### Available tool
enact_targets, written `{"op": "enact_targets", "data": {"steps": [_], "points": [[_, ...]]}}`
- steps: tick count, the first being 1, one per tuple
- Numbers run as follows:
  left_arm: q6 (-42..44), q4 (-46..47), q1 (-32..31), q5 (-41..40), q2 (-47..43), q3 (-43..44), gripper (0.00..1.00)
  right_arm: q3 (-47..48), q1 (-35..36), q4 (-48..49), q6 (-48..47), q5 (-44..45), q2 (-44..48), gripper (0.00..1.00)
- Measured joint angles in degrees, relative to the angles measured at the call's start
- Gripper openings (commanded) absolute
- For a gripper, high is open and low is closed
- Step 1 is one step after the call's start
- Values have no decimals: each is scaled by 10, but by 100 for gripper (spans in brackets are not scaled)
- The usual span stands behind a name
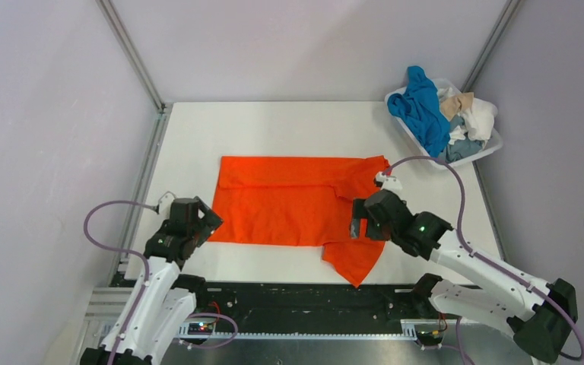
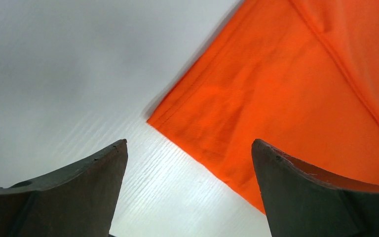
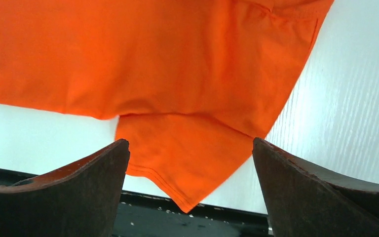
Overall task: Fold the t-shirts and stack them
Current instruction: Grab the side of the flattened tshirt closest away from the robot with both arms
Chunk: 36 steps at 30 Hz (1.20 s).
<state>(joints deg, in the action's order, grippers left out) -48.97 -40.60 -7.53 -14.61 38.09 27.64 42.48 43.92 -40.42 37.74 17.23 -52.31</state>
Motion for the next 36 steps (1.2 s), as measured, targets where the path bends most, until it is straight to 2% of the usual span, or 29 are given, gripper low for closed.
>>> {"op": "enact_targets", "data": {"steps": [4,10,17,19,24,26,27,28,32,36], "points": [[-26,-20,-5,-26,15,-17,97,-1,42,-36,20,36,-19,100],[-54,-27,-6,-36,93,-21,64,-8,48,-49,38,50,-63,100],[-66,-9,-6,-38,142,-26,59,-14,48,-47,43,50,-94,100],[-66,3,-6,-38,165,-25,54,-14,48,-46,43,50,-95,99],[-65,42,-6,-35,238,1,33,-14,48,-41,43,47,-101,99],[-63,59,-6,-34,264,12,20,-14,48,-39,43,42,-104,99],[-61,69,-6,-33,274,16,6,-15,48,-38,42,39,-105,98],[-60,76,-6,-33,283,20,3,-15,48,-38,42,34,-107,97],[-55,93,-7,-31,289,21,0,-17,57,-39,36,13,-108,86],[-51,99,-7,-30,283,17,0,-17,113,-38,24,-29,-120,79]]}}
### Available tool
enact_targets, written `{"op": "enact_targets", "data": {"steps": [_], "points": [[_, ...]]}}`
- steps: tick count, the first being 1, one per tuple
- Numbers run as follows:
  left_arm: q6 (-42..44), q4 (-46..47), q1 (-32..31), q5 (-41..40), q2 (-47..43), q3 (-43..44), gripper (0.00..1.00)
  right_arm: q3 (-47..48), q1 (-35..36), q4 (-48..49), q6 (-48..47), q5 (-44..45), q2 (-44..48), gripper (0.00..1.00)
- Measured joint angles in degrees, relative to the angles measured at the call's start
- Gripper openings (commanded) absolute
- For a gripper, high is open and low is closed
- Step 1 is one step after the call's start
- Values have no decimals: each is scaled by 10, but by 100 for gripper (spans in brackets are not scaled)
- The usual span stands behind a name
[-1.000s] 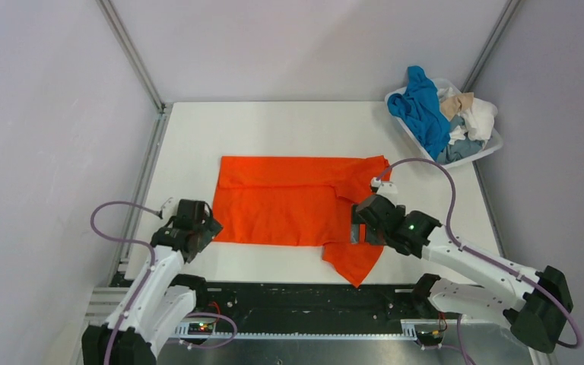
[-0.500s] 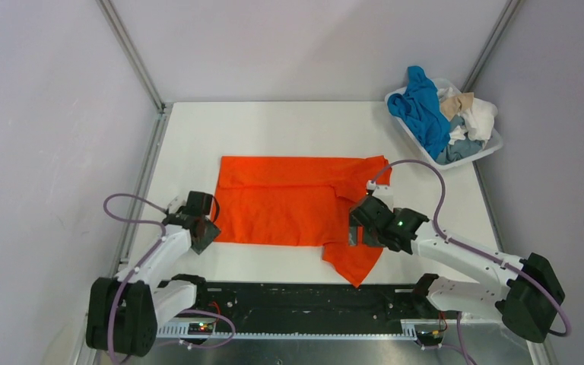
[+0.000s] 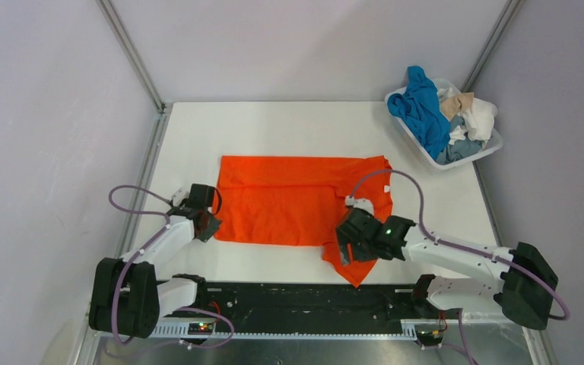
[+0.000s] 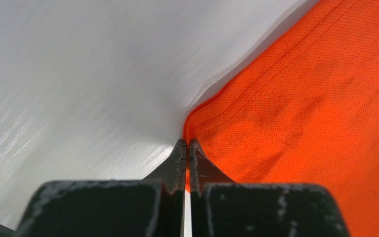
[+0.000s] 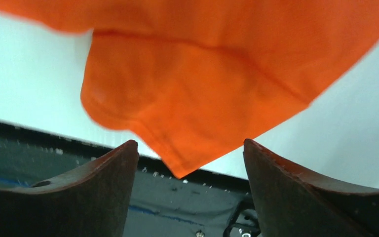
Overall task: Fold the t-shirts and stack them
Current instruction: Grab the side of the flattened tshirt closest away from the robot with both arms, then fold the other side of the tshirt into a rectangle
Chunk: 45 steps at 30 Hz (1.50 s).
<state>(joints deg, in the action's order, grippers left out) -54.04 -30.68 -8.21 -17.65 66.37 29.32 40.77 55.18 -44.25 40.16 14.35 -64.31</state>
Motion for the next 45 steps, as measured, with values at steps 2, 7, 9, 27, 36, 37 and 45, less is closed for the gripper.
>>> {"op": "enact_targets", "data": {"steps": [2,7,9,27,36,37,45], "points": [[1,2,0,1,-2,-2,0,0,32,1,-1,-21,-21,75],[6,5,0,1,-4,-4,0,0,79,15,0,-73,-113,63],[6,6,0,1,-4,-4,0,-2,84,21,2,-87,-142,58],[21,4,0,10,-30,5,0,-5,-16,26,23,-74,-70,0],[36,4,0,11,19,97,0,32,-182,67,-43,-97,-29,0],[38,3,0,10,31,109,0,42,-195,70,-50,-99,-36,0],[47,9,16,9,122,185,0,122,-276,106,-99,-110,-99,0]]}}
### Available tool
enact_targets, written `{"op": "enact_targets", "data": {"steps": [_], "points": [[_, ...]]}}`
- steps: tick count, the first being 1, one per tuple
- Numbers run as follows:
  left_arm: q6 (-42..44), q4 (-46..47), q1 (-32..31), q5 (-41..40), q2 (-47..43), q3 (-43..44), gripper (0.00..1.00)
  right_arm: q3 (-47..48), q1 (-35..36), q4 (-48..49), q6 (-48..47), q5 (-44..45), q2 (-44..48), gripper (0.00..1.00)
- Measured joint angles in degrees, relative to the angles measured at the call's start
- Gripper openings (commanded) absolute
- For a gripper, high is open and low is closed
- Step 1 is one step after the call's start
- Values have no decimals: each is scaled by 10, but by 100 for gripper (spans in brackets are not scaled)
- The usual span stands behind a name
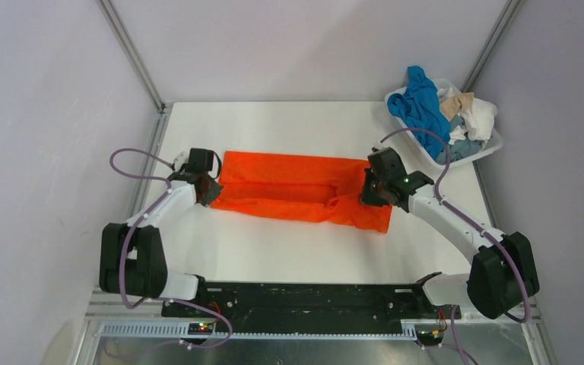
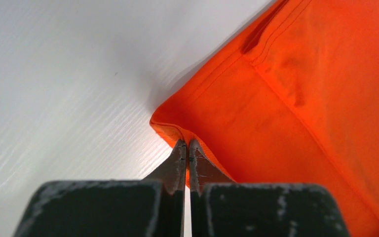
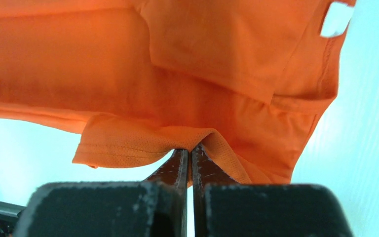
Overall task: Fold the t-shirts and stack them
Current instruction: Fold the other side of the tshirt into a rectangle
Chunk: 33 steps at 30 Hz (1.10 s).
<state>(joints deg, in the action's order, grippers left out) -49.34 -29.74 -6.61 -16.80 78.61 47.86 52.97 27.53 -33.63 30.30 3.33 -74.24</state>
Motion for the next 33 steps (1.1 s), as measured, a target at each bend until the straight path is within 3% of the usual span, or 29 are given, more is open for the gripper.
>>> {"op": "enact_targets", "data": {"steps": [13,14,16,17,18,19,21,22,25,29,33], "points": [[16,8,14,7,124,101,0,106,-84,26,-103,-41,-129,0],[18,8,15,7,131,108,4,120,-87,26,-110,-43,-143,1],[19,9,17,7,144,117,24,147,-94,26,-123,-46,-173,3],[21,9,18,7,150,123,46,158,-97,27,-127,-45,-186,5],[24,9,19,8,155,126,55,171,-101,26,-132,-45,-200,8],[27,9,20,8,160,130,73,184,-104,25,-136,-42,-217,21],[31,9,21,11,167,140,94,219,-108,17,-139,-31,-252,47],[32,8,22,12,167,144,97,240,-110,9,-138,-24,-270,53],[34,9,22,22,164,161,99,329,-111,-32,-137,0,-331,84],[36,8,22,37,133,172,100,369,-100,-57,-135,47,-337,93],[51,8,14,57,109,200,100,320,-57,-57,-117,82,-278,94]]}}
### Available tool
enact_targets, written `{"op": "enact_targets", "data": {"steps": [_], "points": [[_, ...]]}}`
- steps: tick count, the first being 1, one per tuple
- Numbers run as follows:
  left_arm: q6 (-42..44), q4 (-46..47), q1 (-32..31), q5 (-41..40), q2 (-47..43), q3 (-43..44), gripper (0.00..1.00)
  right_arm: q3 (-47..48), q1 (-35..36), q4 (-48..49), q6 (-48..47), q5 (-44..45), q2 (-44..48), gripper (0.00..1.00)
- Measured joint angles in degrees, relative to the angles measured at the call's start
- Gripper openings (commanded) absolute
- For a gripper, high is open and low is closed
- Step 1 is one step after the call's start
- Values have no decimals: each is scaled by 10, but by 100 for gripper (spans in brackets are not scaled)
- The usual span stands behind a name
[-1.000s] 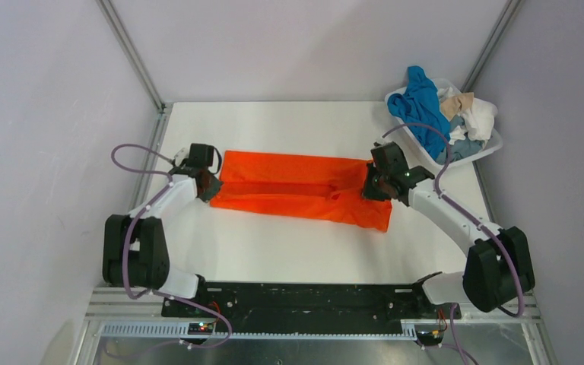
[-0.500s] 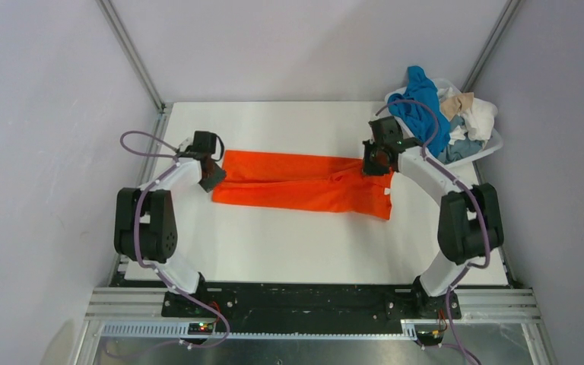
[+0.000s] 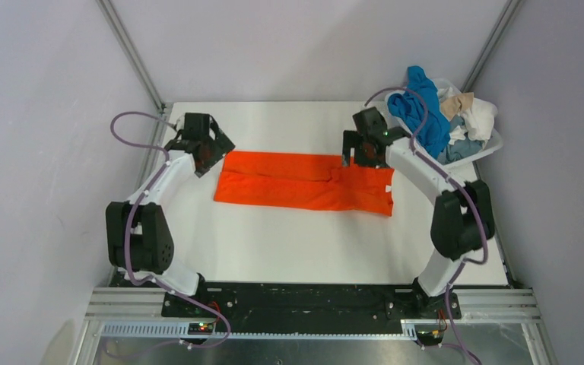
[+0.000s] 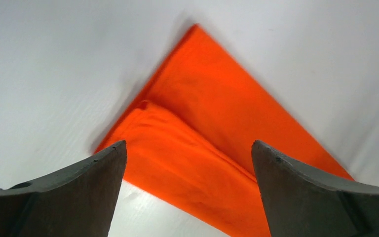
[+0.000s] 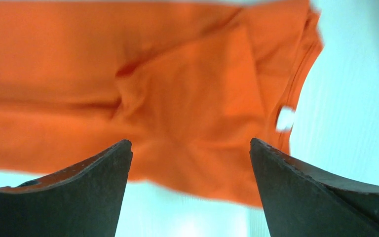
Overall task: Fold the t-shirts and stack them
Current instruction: Fold the other side of the tshirt into a rectangle, then rotate the tshirt 85 degrees
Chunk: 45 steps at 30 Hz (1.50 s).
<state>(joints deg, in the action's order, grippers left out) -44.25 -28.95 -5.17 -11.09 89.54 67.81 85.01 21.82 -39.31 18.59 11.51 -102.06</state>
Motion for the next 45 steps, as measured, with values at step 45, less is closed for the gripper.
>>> {"op": "enact_targets", "data": {"steps": [45], "points": [[-193,140,-407,84,-70,-202,100,404,0,127,13,-202,-309,99]]}}
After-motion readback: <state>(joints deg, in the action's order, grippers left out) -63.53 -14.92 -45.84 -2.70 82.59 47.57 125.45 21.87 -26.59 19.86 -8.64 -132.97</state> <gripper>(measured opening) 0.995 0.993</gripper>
